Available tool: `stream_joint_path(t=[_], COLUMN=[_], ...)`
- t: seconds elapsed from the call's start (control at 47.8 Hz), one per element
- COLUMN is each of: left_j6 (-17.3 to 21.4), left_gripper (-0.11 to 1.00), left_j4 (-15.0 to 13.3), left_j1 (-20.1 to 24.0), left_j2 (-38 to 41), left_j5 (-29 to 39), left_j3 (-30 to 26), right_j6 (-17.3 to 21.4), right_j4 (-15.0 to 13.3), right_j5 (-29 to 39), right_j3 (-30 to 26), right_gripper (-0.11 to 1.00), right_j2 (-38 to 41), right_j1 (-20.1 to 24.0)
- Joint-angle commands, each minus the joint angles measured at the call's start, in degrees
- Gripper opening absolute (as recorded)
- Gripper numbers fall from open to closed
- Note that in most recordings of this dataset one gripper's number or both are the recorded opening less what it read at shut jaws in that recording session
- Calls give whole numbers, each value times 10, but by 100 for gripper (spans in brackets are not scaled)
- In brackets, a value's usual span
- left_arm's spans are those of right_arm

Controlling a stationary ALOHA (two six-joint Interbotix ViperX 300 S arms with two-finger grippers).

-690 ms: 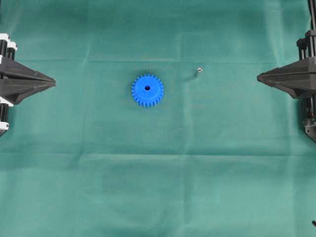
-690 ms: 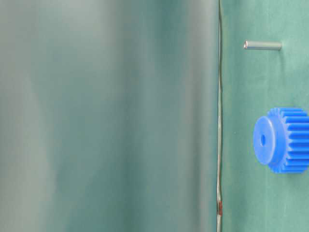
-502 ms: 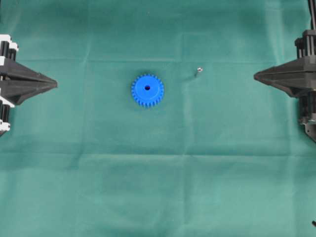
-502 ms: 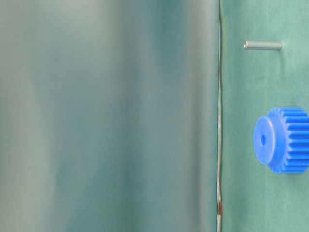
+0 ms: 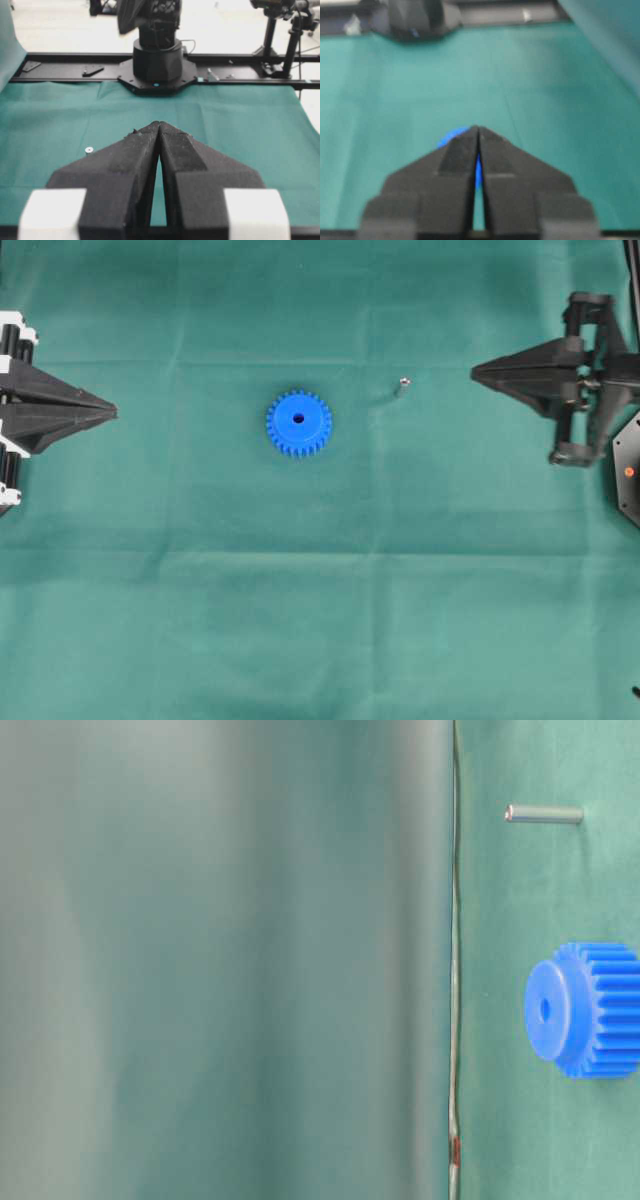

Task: Insert the shaft placed at a random location into the center hole of the medium gear at another random location.
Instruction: 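Move the right gripper left and down over the silver shaft, grasp it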

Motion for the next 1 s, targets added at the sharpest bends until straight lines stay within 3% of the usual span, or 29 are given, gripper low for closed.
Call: stream_joint_path(t=[0.0, 0.188, 0.272, 0.397, 0.628, 0.983], left_j6=[-1, -1, -1, -1, -1, -1], left_gripper=[0, 0, 0, 0, 0, 0], left_j4=[1, 2, 1, 2, 1, 1], left_j1=[-1, -1, -1, -1, -1, -1], left_j2=[4, 4, 4, 4, 5, 5], left_j5=[-4, -4, -4, -2, -2, 0], left_j3=[-14, -14, -14, -13, -13, -13], right_j6=[6, 6, 6, 6, 6, 6], right_j4=[2, 10, 11, 19, 33, 33], right_j5=[-17, -55, -86, -134, -200, -208], right_j3=[-12, -19, -19, -22, -29, -51], right_gripper=[19, 75, 91, 83, 83, 83], right_j2=[45, 156, 203, 271, 361, 415], right_j1=[-13, -46, -56, -64, -75, -75])
